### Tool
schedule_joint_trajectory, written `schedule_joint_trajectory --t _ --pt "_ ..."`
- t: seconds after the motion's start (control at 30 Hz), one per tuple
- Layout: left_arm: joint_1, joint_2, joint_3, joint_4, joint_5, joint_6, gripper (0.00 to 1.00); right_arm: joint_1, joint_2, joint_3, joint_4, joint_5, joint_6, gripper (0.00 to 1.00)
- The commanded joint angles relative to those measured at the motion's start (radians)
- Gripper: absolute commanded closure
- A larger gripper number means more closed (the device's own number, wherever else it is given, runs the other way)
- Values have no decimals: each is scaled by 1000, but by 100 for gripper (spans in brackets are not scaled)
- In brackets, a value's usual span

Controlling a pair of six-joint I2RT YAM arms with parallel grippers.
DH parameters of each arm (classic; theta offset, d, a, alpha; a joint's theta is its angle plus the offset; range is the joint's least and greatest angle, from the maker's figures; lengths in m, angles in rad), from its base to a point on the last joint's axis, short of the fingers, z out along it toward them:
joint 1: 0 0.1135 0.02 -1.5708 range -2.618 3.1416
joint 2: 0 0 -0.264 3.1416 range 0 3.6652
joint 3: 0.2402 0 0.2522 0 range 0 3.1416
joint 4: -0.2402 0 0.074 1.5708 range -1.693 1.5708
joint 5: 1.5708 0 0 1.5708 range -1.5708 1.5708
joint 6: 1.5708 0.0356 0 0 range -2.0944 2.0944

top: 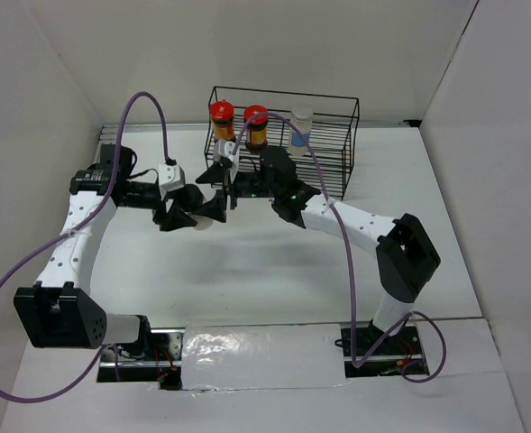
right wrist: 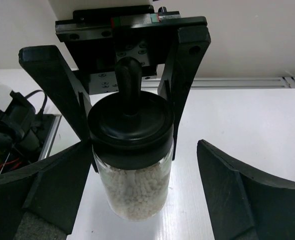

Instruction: Organize the condiment bottles

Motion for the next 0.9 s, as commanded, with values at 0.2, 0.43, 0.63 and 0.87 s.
schedule_joint_trajectory --t 0.2,0.43,0.63,0.87 --pt "-7 17 72 8 80 14 100 9 45 88 34 -54 18 11" --pt "-7 25 89 5 91 11 100 9 68 114 -15 -86 -1 39" --pt "-9 28 95 29 91 -37 100 9 76 140 -64 -99 -25 97" --pt "-9 28 84 106 56 -183 41 7 27 80 -6 -57 4 100"
